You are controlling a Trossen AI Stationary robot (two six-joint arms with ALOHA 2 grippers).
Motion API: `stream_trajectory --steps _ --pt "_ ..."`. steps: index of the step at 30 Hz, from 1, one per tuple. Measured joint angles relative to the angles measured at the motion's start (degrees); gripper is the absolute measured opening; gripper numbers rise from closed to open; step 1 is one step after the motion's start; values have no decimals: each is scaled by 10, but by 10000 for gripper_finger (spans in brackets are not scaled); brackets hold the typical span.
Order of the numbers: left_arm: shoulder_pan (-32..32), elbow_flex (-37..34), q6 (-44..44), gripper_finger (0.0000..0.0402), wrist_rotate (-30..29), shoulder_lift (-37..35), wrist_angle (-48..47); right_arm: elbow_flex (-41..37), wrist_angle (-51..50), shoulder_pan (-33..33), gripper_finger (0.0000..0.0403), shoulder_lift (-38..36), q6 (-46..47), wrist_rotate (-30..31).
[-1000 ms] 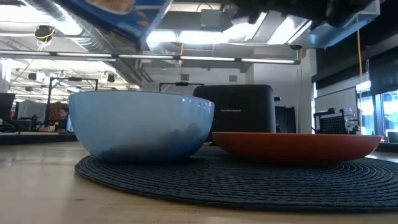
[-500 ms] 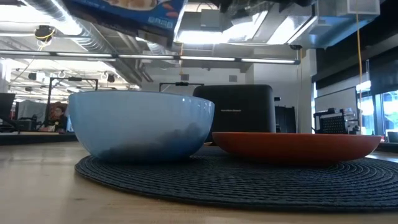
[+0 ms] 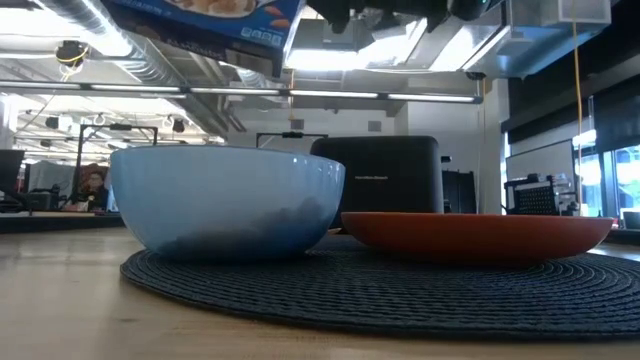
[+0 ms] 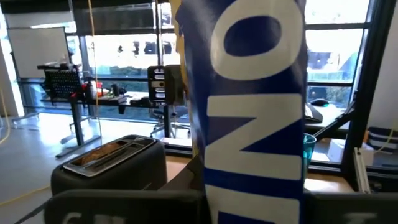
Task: Arrange a breakfast setting
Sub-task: Pour the cereal from the cereal box into the blue bowl
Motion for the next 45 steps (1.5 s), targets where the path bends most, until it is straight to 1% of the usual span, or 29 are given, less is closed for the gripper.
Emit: stream_trajectory --steps 3,8,12,14,17,22,25,28,30,32,35,37,39,42,44,45 --pt "7 0 -1 56 -3 9 1 0 -1 0 213 0 -5 0" --pt "25 0 -30 109 -5 32 -3 0 -22 -1 128 -1 -24 -1" --pt "35 0 -29 150 -3 45 -2 0 -55 0 77 -1 -57 -1" --pt "40 0 -28 167 -4 45 4 0 -82 0 58 -1 -74 14" --pt "46 0 -27 190 -4 42 20 0 -120 1 37 1 -102 40" --pt "56 0 -8 220 -3 32 27 0 -129 0 20 1 -124 46" --pt "60 0 17 228 4 33 55 0 -145 0 19 0 -137 47" --pt "60 0 53 229 14 32 105 0 -160 0 19 0 -152 48" --pt "60 7 75 229 18 33 117 0 -160 0 19 0 -155 49" --pt "60 20 83 223 18 33 107 0 -158 0 19 0 -155 49" --pt "60 27 87 198 17 36 96 0 -159 0 19 0 -158 48" --pt "60 27 97 169 13 38 98 0 -161 0 19 0 -166 48" --pt "60 27 105 130 6 38 98 0 -161 0 24 0 -177 47" --pt "61 27 119 64 3 37 100 0 -162 0 56 0 -181 46" --pt "64 27 123 22 4 37 101 0 -163 -1 91 0 -191 43" --pt "66 27 124 12 4 37 101 0 -163 -1 112 0 -194 43"
